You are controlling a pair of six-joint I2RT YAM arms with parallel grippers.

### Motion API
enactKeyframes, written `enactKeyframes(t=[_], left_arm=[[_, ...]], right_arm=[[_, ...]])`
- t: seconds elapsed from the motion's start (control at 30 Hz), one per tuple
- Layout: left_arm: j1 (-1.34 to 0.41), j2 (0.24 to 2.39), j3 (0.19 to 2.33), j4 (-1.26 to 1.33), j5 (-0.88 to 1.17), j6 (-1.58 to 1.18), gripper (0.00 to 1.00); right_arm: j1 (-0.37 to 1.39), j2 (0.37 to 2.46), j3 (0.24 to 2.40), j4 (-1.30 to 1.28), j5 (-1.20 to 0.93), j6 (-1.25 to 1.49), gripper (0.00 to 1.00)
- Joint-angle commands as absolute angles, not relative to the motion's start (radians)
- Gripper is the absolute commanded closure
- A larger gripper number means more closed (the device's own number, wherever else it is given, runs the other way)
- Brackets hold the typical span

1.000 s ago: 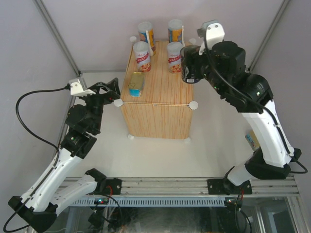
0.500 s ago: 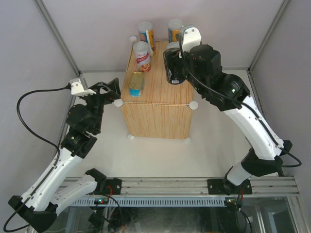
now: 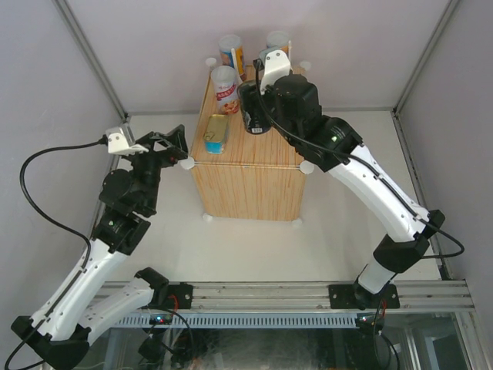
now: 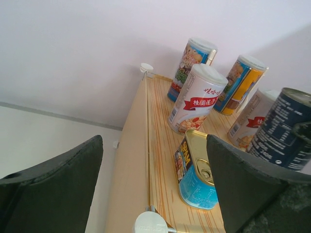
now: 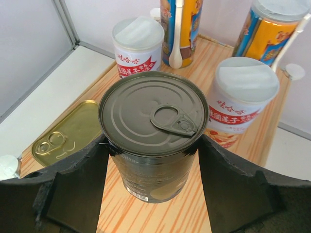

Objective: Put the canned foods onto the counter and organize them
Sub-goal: Place the canned food on the counter.

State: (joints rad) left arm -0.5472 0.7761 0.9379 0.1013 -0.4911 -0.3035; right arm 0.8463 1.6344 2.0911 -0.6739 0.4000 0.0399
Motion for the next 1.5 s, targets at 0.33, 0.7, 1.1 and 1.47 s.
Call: enactKeyframes(t=[0.33, 0.7, 1.1, 1.47], left_arm=[[-0.539, 0.745, 0.967, 0.078, -0.475, -0.272, 0.09], [-0.538, 0.767, 0.974, 0.078, -0.457, -0.288, 0.09], [-0.538, 0.762, 0.971, 0.075, -0.457, -0.293, 0.09], [-0.538, 0.751, 0.965, 0.075, -0.454, -0.296, 0.09]], right_arm=[[0.801, 1.646, 2.021, -0.301, 0.345, 0.050, 1.00], [0.768, 1.632, 1.913, -0.200, 0.336, 0.057, 1.00], [0.752, 1.590, 1.792, -0.092, 0.349, 0.032, 1.00], [0.753, 1.577, 1.767, -0.089, 0.382, 0.029, 1.00]])
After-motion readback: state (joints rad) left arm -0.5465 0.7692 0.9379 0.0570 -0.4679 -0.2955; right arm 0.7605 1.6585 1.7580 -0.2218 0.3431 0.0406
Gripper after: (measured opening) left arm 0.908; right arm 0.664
